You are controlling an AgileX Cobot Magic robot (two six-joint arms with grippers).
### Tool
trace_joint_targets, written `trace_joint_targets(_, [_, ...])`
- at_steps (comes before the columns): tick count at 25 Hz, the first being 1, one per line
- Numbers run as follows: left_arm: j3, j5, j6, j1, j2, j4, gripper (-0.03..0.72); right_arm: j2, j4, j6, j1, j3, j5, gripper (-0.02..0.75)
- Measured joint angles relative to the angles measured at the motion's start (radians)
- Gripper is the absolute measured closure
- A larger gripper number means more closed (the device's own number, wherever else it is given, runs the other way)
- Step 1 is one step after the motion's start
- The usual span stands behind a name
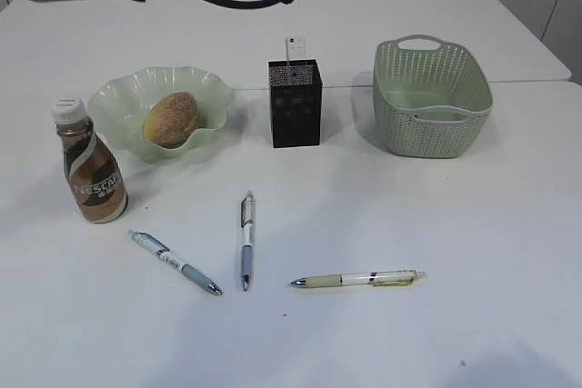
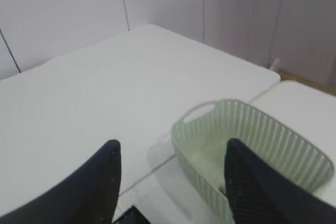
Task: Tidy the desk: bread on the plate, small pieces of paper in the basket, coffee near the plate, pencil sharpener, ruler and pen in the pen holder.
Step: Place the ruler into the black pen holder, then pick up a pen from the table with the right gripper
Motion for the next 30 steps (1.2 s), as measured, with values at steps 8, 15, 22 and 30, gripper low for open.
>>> trace_joint_targets(8, [0.0, 0.545, 0.0, 0.0, -0.12, 0.08, 0.245, 0.0, 0.0, 0.0, 0.0, 0.0, 0.0, 0.299])
trace_joint_targets(15, [0.0, 0.93, 0.0, 0.0, -0.182, 0.092, 0.245, 0.0, 0.0, 0.0, 0.0, 0.0, 0.0, 0.299])
trace_joint_targets(22, [0.0, 1.191, -0.003, 0.0, -0.189, 0.102, 0.246, 0.0, 0.0, 0.0, 0.0, 0.0, 0.0, 0.299])
trace_joint_targets(30, [0.0, 1.241, -0.04, 0.0, -0.189, 0.141, 0.245, 0.0, 0.0, 0.0, 0.0, 0.0, 0.0, 0.299])
